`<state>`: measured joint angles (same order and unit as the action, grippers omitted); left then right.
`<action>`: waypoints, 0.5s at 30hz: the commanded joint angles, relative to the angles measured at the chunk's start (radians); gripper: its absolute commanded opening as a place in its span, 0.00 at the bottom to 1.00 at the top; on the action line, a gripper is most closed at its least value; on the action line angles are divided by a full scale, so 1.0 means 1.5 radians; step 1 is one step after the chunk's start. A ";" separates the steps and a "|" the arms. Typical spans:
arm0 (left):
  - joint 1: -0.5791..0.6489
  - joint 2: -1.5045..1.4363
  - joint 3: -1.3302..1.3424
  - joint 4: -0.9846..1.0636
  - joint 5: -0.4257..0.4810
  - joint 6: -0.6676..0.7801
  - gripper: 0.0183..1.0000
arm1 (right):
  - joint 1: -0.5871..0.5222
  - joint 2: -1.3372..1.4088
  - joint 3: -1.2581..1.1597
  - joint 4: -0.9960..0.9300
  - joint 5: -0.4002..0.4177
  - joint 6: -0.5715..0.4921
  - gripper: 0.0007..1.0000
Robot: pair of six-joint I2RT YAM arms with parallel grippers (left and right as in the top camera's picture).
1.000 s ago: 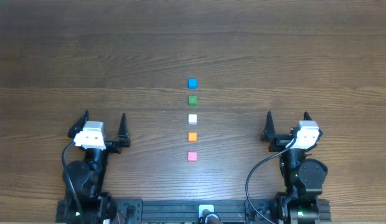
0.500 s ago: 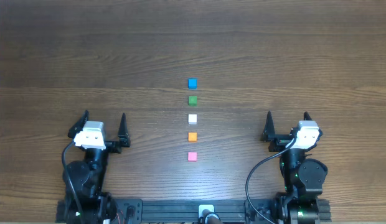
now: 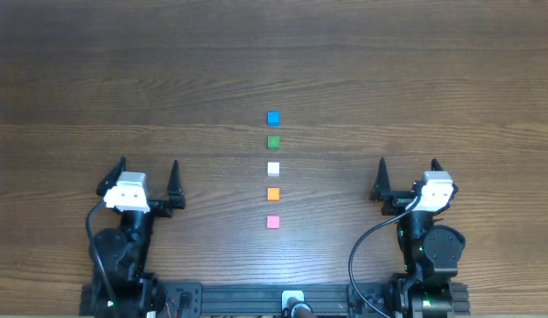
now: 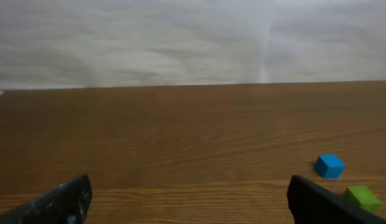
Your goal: Stack Cubes
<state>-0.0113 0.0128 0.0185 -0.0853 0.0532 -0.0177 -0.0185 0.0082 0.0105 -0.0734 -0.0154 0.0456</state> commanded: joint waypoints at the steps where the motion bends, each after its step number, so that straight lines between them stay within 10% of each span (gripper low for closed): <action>1: -0.003 0.003 0.014 0.005 0.024 -0.085 1.00 | 0.004 -0.002 -0.003 -0.002 0.006 -0.001 0.99; 15: -0.085 0.487 0.505 -0.232 0.223 -0.350 1.00 | 0.004 -0.002 -0.003 -0.002 0.006 -0.001 0.99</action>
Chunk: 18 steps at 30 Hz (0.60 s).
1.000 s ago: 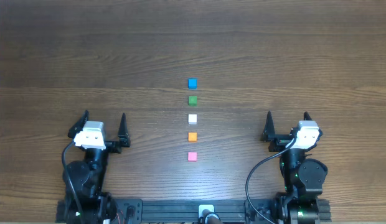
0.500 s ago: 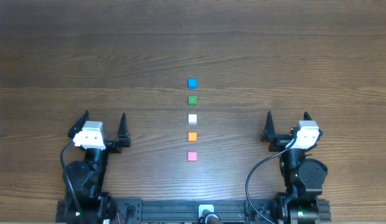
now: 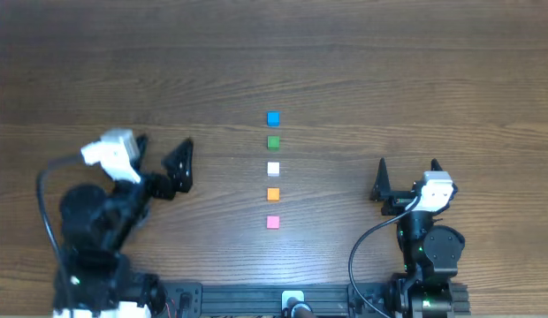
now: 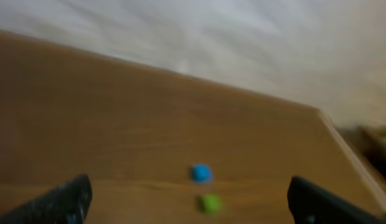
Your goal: Stack Cubes
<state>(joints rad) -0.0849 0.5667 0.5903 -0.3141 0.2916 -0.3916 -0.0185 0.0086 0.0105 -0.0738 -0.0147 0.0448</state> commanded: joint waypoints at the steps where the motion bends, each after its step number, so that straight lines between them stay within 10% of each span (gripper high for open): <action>1: -0.047 0.145 0.153 -0.112 0.067 -0.112 1.00 | 0.004 -0.003 -0.003 -0.001 0.006 0.000 0.99; 18: -0.405 0.525 0.294 -0.230 -0.050 -0.394 1.00 | 0.004 -0.002 -0.003 -0.001 0.006 -0.001 0.99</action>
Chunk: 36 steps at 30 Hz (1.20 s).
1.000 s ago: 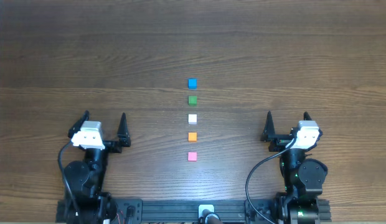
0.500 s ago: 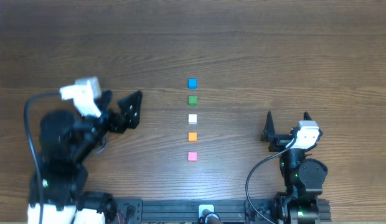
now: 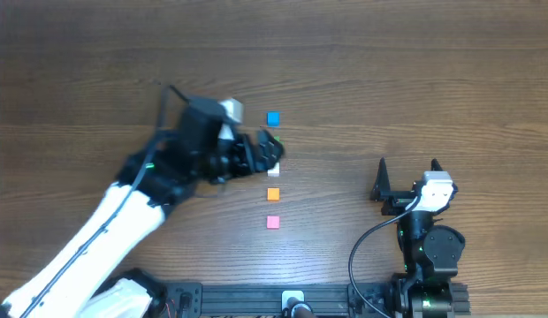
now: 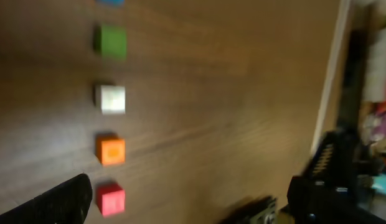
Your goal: Stack Cubes
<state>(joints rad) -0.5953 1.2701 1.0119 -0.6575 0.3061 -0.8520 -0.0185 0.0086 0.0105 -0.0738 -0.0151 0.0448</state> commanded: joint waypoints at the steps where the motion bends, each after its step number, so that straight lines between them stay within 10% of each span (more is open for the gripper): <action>1: -0.082 0.074 0.013 -0.001 -0.068 -0.092 1.00 | 0.004 -0.003 -0.003 -0.001 0.006 -0.001 0.99; 36: -0.238 0.286 0.013 -0.078 -0.119 -0.121 1.00 | 0.004 -0.003 -0.003 -0.001 0.006 -0.001 0.99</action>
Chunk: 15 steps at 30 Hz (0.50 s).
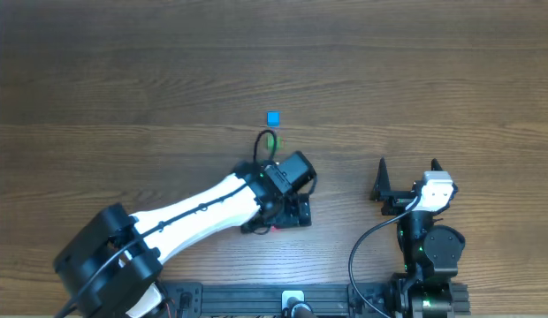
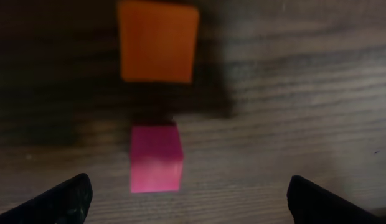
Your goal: Stack Cubes
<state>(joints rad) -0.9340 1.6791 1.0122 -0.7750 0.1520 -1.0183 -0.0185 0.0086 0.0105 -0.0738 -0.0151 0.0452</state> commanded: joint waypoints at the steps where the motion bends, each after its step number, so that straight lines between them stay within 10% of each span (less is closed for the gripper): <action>1: -0.013 0.016 0.013 0.000 -0.016 -0.010 1.00 | 0.004 -0.003 -0.003 -0.001 0.006 -0.001 0.99; 15: -0.022 0.043 0.013 -0.010 -0.037 0.011 1.00 | 0.004 -0.003 -0.003 -0.001 0.006 -0.001 0.99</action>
<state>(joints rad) -0.9592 1.7267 1.0122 -0.7860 0.1219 -1.0142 -0.0185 0.0086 0.0105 -0.0738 -0.0151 0.0456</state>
